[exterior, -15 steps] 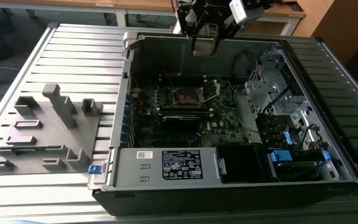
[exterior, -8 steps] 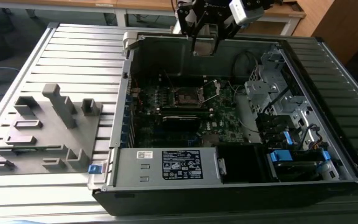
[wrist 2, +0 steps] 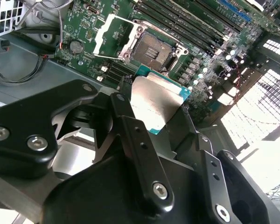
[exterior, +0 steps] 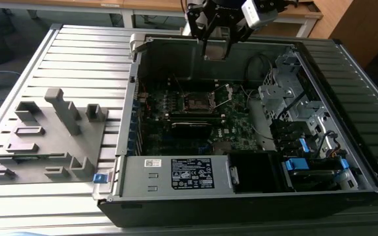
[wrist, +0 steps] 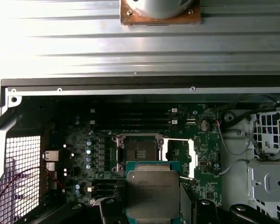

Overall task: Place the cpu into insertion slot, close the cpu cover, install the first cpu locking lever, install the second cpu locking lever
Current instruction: 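Place the cpu into insertion slot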

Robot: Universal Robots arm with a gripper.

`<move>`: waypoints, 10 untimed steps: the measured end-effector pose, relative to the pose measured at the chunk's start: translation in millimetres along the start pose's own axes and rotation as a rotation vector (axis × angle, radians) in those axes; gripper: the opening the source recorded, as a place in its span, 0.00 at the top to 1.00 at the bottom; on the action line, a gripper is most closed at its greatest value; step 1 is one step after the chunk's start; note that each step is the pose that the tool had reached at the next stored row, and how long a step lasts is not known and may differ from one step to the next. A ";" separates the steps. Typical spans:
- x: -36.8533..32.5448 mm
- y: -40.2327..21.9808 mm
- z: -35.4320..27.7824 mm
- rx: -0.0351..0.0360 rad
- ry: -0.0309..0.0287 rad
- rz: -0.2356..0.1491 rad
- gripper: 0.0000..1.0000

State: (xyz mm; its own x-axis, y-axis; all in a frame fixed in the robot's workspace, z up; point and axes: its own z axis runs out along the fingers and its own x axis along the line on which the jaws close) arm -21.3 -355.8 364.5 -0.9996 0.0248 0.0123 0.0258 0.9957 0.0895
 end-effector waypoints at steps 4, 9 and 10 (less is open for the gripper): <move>0.2 -0.3 3.7 -0.0002 -0.0058 0.000 0.46; 0.7 -0.9 10.1 -0.0005 -0.0162 -0.001 0.46; 0.8 -1.0 11.2 -0.0005 -0.0180 -0.002 0.46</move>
State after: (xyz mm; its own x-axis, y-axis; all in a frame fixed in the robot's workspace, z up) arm -22.2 -355.8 353.2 -0.9997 0.0248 -0.0058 0.0242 0.9956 0.0900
